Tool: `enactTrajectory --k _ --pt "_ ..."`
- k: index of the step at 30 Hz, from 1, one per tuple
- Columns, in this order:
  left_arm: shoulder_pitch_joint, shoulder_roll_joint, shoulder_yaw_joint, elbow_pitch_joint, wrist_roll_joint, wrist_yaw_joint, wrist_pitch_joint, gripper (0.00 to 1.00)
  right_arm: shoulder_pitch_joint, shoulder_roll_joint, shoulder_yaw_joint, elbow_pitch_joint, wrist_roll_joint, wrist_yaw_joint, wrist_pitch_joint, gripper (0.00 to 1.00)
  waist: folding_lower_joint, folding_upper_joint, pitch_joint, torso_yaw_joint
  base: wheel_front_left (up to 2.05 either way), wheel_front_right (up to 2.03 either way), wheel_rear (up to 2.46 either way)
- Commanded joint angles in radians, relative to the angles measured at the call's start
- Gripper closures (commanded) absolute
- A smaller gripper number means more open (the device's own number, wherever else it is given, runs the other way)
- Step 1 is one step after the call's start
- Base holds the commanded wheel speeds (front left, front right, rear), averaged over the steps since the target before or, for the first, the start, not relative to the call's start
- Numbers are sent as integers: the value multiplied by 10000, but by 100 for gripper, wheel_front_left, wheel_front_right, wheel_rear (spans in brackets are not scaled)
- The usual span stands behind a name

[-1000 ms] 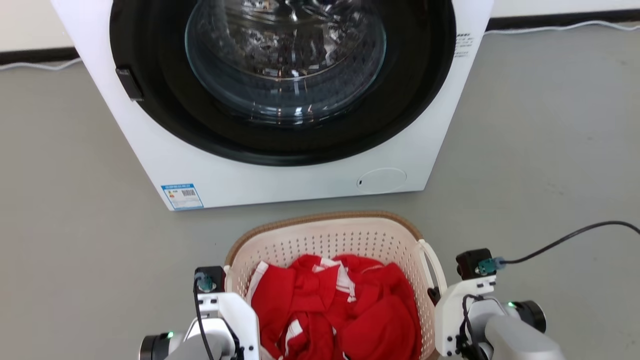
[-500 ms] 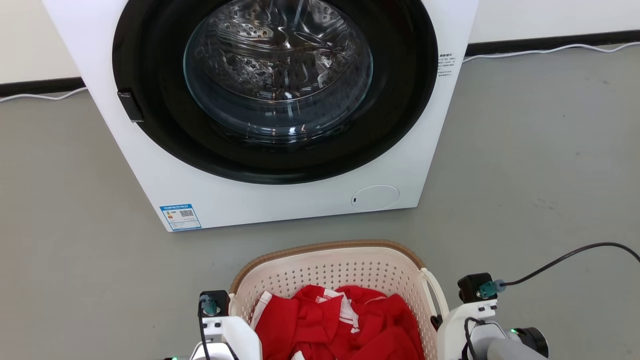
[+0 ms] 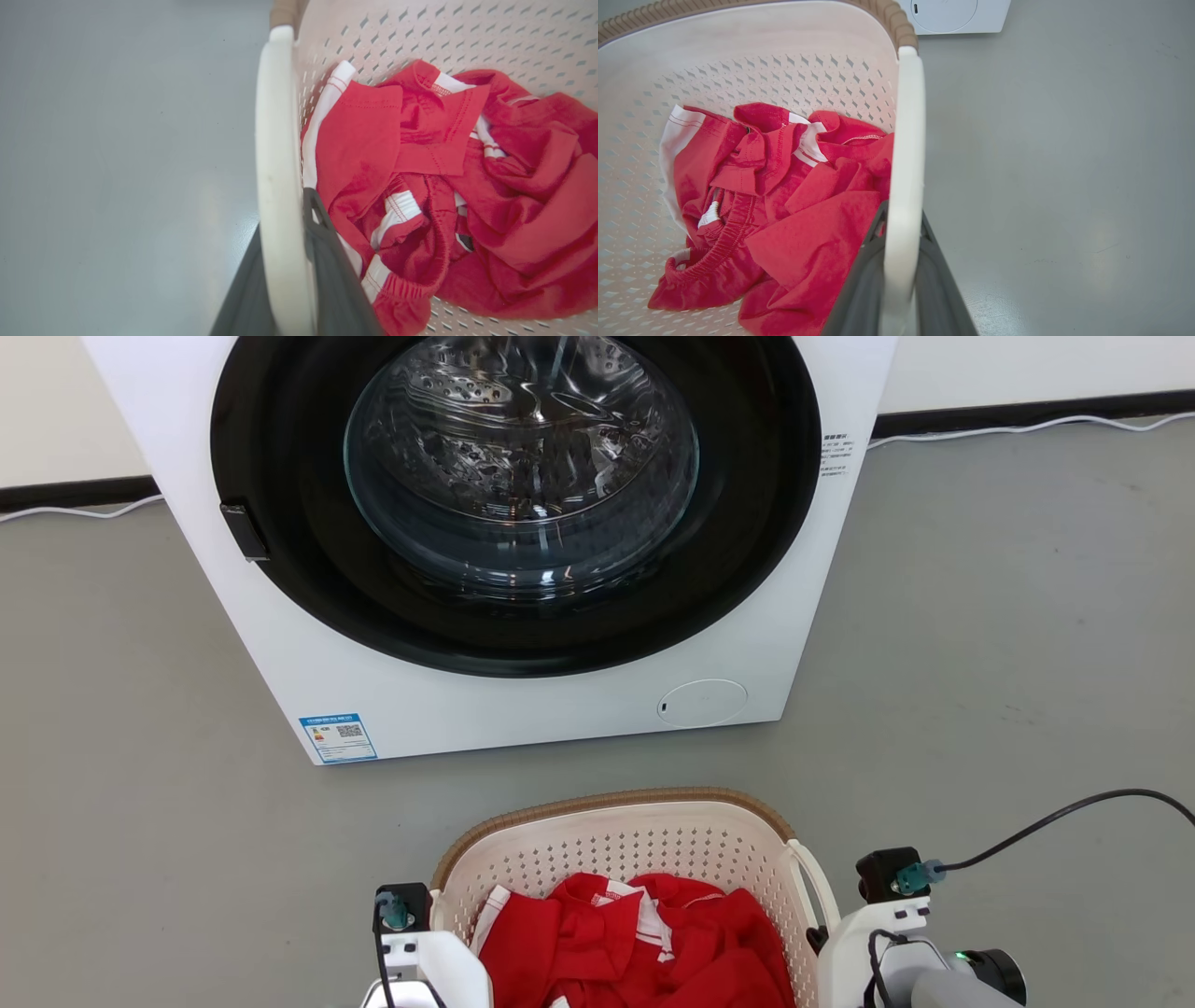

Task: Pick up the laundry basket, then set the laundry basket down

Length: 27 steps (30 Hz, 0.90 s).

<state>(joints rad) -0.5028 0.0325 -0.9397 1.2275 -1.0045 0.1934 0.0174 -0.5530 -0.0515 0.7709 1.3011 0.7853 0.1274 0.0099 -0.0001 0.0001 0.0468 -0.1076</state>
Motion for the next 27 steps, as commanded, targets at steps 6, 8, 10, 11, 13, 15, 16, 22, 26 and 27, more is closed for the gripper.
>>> enactTrajectory --k 6,8,10,11,13,15,16,22,26,27 --pt "-275 177 -27 -78 -181 58 -163 100 -98 12 198 -104 140 33 -62 100 1 -1 -2 -9 0 0 0" --pt "-286 177 -75 -53 -229 54 -193 100 -103 12 242 -104 173 33 -83 100 1 -1 -8 -13 0 0 0" --pt "-303 177 -125 -17 -269 50 -213 100 -104 12 288 -104 202 33 -95 100 1 -1 -11 -16 0 0 0" --pt "-312 177 -147 -1 -290 48 -219 100 -105 12 303 -104 218 33 -97 100 1 -1 -14 -15 0 0 0" --pt "-324 177 -189 28 -336 44 -229 100 -101 12 330 -104 233 33 -95 100 1 -1 -23 -15 0 0 0" --pt "-341 177 -236 45 -377 38 -241 100 -104 13 342 -104 243 33 -107 100 1 -1 -24 -8 0 0 0" --pt "-348 177 -260 50 -394 30 -249 100 -107 13 348 -104 241 33 -117 100 1 -1 -26 -5 0 0 0" --pt "-419 177 -401 106 -491 11 -287 100 -147 13 357 -104 234 33 -179 100 1 -1 1 13 0 0 0" --pt "-480 177 -450 143 -534 22 -334 100 -184 13 342 -104 221 33 -242 100 1 -1 60 15 0 0 0" --pt "-513 177 -466 153 -544 29 -358 100 -209 13 338 -104 221 33 -275 100 1 -1 106 18 0 0 0"
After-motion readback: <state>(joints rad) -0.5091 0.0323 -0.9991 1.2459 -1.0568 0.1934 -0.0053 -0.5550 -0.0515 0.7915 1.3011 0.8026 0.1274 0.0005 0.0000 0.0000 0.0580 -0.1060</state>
